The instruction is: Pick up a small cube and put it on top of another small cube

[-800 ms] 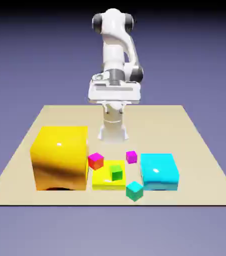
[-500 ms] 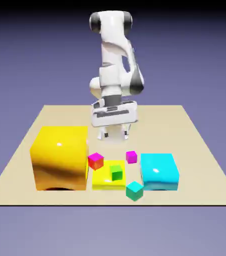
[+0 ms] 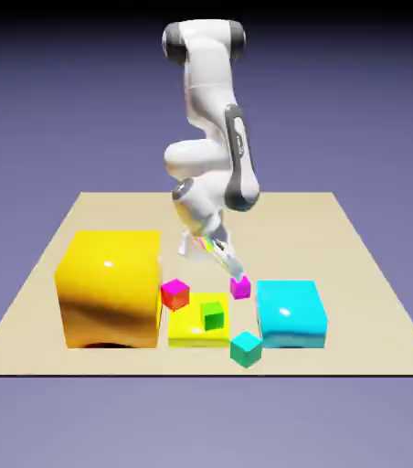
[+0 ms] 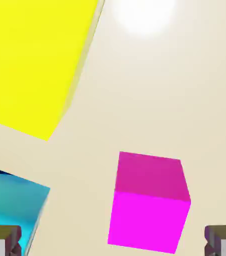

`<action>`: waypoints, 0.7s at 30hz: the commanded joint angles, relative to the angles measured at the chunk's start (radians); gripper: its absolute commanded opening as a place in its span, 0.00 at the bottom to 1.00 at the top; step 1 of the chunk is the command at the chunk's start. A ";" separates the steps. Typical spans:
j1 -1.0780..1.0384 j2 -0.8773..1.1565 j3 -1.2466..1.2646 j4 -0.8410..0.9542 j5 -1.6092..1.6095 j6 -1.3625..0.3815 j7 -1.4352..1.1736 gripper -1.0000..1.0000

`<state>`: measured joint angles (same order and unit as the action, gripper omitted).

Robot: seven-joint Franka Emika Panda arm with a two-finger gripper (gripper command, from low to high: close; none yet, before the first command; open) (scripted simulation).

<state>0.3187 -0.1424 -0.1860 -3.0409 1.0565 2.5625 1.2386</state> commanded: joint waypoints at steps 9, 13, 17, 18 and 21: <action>0.046 0.243 0.068 0.096 0.348 0.024 -0.270 0.50; 0.065 0.345 0.097 0.136 0.492 0.034 -0.383 0.50; 0.053 0.284 0.080 0.112 0.406 0.028 -0.315 0.00; 0.048 0.253 0.071 0.100 0.362 0.025 -0.282 0.00; 0.031 0.162 0.046 0.064 0.232 0.016 -0.180 0.00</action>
<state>0.3459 0.0198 -0.1397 -2.9766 1.2894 2.5789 1.0574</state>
